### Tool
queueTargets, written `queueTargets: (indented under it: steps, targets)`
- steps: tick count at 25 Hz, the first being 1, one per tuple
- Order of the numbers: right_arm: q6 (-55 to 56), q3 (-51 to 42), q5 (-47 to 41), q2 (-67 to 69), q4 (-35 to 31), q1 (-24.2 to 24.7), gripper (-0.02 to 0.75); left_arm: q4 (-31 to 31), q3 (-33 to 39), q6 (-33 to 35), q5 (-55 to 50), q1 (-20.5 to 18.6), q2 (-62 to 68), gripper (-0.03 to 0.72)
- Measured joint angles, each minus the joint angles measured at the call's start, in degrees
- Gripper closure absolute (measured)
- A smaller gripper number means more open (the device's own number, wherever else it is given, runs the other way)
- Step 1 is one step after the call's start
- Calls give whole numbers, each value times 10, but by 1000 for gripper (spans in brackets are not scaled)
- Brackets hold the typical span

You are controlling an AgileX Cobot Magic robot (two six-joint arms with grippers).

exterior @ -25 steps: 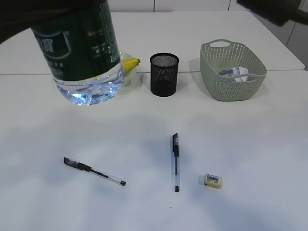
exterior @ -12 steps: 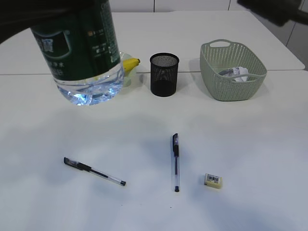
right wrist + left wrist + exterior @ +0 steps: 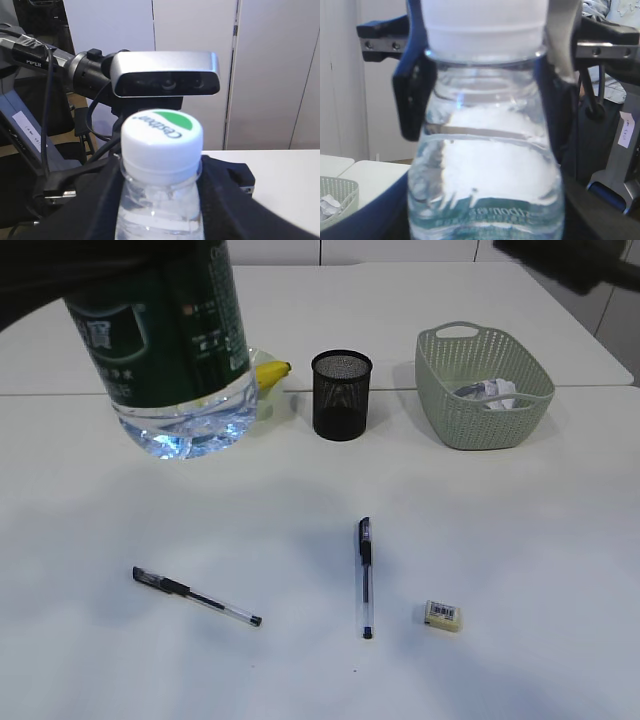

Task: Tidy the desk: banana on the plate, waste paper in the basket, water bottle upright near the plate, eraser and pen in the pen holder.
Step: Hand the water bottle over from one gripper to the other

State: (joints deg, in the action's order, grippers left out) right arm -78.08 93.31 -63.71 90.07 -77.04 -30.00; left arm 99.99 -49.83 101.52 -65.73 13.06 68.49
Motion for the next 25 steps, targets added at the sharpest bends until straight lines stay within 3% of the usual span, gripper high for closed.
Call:
queueTargets:
  steps: [9,18,25]
  targets:
    - [1,0,-1,0,-9,0,289,-11,0,2,9,0,1,253]
    - [2,1,-1,-1,-16,0,253,-20,0,2,13,0,3,254]
    - [2,2,18,-19,-11,0,183,-20,0,2,14,0,3,255]
